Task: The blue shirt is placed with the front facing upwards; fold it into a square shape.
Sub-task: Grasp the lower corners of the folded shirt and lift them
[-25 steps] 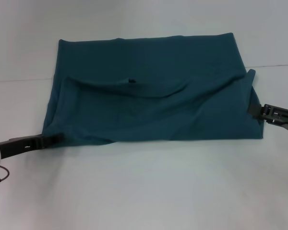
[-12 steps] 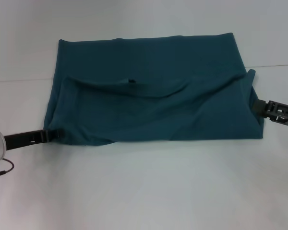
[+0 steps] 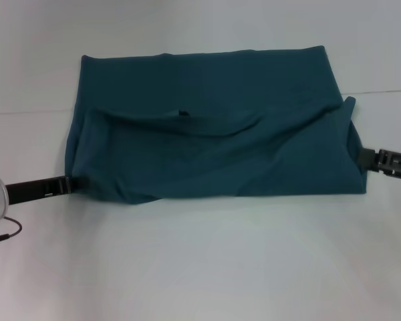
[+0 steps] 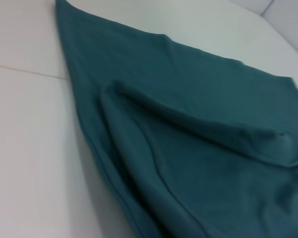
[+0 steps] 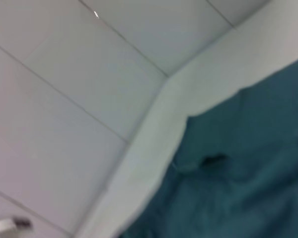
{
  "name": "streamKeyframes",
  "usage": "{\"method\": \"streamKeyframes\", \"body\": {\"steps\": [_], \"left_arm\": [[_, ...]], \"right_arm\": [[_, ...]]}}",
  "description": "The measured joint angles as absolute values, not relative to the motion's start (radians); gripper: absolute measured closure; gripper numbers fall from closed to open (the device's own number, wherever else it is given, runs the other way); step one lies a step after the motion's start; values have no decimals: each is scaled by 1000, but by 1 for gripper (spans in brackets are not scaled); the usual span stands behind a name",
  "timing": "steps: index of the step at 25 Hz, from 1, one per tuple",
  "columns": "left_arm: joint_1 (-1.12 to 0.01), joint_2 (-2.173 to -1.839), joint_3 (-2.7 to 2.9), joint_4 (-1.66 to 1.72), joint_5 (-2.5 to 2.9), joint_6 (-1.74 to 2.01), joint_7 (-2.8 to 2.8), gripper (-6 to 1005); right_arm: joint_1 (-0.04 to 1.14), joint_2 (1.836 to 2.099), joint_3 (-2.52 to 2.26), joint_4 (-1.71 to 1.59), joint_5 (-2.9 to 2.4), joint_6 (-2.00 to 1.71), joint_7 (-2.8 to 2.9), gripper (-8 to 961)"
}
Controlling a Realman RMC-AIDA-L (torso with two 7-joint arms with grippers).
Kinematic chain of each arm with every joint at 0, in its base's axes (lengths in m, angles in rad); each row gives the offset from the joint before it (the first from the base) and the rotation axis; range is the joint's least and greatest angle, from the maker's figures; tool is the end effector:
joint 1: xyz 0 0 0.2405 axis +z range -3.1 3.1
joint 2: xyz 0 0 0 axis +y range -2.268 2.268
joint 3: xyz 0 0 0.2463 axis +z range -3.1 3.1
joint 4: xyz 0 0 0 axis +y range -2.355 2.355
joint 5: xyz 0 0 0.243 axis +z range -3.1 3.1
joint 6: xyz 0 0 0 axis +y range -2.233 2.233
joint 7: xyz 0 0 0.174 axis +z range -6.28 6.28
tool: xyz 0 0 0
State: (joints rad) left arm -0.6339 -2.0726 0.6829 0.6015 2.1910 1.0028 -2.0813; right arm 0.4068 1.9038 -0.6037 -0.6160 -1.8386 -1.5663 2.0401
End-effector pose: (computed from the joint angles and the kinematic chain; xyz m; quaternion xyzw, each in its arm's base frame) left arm -0.3113 0.4379 -0.0190 -0.7839 -0.5315 -0.1652 0.2752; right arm 0.3286 0.3558 0.0766 -0.7620 0.5354 0.3325 0.1488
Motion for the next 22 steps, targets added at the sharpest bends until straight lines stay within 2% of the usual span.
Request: {"method": "streamKeyframes", "body": {"steps": [6, 9, 15, 22], "left_arm": [[-630, -2063, 672, 672, 2186, 1115, -2218, 936], [-631, -2062, 672, 691, 2183, 1131, -2259, 936], [-638, -2061, 671, 691, 2181, 1110, -2274, 937], [-648, -2059, 668, 692, 2180, 1105, -2286, 936]], "right_arm": [[473, 1842, -595, -698, -2059, -1540, 2150, 207], [501, 1833, -599, -771, -2152, -1486, 2236, 207], [582, 1861, -606, -823, -2340, -1377, 2282, 206], [673, 1926, -617, -772, -2533, -1269, 2283, 205]]}}
